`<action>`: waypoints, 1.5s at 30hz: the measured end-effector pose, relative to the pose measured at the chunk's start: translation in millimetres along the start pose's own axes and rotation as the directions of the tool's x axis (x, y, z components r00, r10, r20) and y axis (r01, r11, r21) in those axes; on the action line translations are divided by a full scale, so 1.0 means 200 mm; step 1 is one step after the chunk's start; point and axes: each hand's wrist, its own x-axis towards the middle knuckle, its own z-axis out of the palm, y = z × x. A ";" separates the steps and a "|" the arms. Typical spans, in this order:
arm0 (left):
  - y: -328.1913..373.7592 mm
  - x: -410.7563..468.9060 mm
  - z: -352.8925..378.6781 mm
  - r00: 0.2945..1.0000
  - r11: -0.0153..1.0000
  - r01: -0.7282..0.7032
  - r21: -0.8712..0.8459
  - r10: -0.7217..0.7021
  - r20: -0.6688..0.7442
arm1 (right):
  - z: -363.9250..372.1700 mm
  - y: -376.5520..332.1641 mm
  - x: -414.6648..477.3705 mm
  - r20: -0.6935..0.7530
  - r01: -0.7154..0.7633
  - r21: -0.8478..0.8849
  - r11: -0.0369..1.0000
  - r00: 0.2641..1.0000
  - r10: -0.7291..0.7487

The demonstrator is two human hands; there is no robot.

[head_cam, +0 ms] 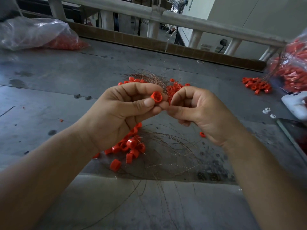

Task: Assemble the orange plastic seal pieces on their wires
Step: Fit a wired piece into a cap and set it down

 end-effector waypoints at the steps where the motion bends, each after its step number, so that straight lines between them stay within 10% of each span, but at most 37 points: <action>1: 0.00 0.00 0.00 1.000 1.000 -0.003 -0.014 0.003 -0.018 | -0.03 0.00 0.01 -0.046 0.002 -0.046 0.999 0.999 -0.004; 9: 0.00 0.01 0.00 0.993 0.998 -0.029 -0.054 0.022 -0.115 | -0.16 0.13 0.08 -0.414 -0.094 -0.473 0.876 0.901 -0.127; 15: -0.01 0.00 0.00 0.995 0.999 -0.018 -0.049 0.013 -0.098 | -0.16 0.20 0.10 -0.313 -0.182 -0.689 0.701 0.948 -0.062; 33: 0.00 0.01 0.01 0.994 0.999 0.005 -0.047 -0.010 -0.106 | -0.16 0.22 0.11 -0.288 -0.233 -0.752 0.617 0.958 0.011; 38: 0.00 0.01 0.01 0.994 0.999 0.026 -0.038 -0.030 -0.108 | -0.17 0.15 0.10 -0.300 -0.147 -0.305 0.941 0.953 0.052; 45: -0.01 0.01 0.00 0.985 0.995 0.084 0.049 -0.076 -0.155 | -0.09 0.07 0.06 -0.129 0.019 0.061 0.998 0.992 -0.011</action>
